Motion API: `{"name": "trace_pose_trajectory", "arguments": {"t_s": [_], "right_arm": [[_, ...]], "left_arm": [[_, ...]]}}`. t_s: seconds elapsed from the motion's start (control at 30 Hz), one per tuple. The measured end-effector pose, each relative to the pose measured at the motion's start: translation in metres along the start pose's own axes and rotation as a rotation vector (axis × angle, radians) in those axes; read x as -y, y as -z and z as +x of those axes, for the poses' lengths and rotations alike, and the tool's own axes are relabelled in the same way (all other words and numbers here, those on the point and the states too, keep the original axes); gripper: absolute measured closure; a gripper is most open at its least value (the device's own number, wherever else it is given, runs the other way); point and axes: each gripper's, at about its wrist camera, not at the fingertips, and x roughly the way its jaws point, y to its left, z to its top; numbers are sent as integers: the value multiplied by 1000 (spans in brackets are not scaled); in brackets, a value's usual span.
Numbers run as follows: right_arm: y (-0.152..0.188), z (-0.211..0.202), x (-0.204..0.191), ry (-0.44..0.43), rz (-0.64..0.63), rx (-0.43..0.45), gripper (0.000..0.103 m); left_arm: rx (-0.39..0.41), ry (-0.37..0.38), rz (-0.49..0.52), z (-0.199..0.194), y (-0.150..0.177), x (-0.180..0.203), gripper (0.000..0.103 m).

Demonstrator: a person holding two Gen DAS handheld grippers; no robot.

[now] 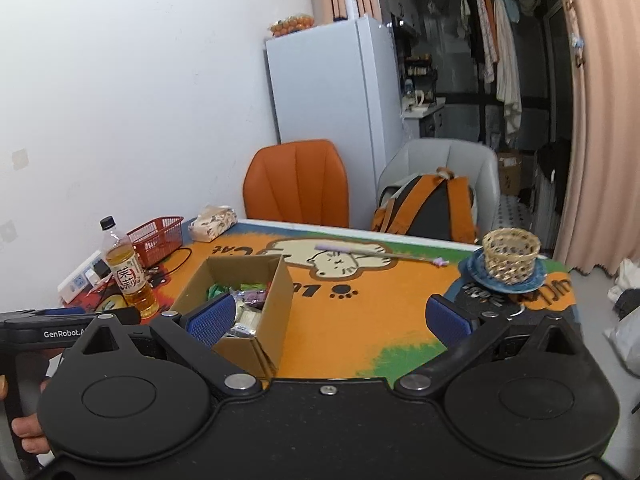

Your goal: Organize snacks

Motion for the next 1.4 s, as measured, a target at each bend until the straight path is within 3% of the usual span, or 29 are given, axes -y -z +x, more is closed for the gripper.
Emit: {"name": "trace_pose_trajectory", "arguments": {"t_s": [0.5,1.4], "right_arm": [[36,-35,18,30,8,1,0],[41,-37,19,27,16,-1,0]], "left_arm": [[-20,43,21,-17,37,3,0],[-10,46,52,-22,38,12,0]]}}
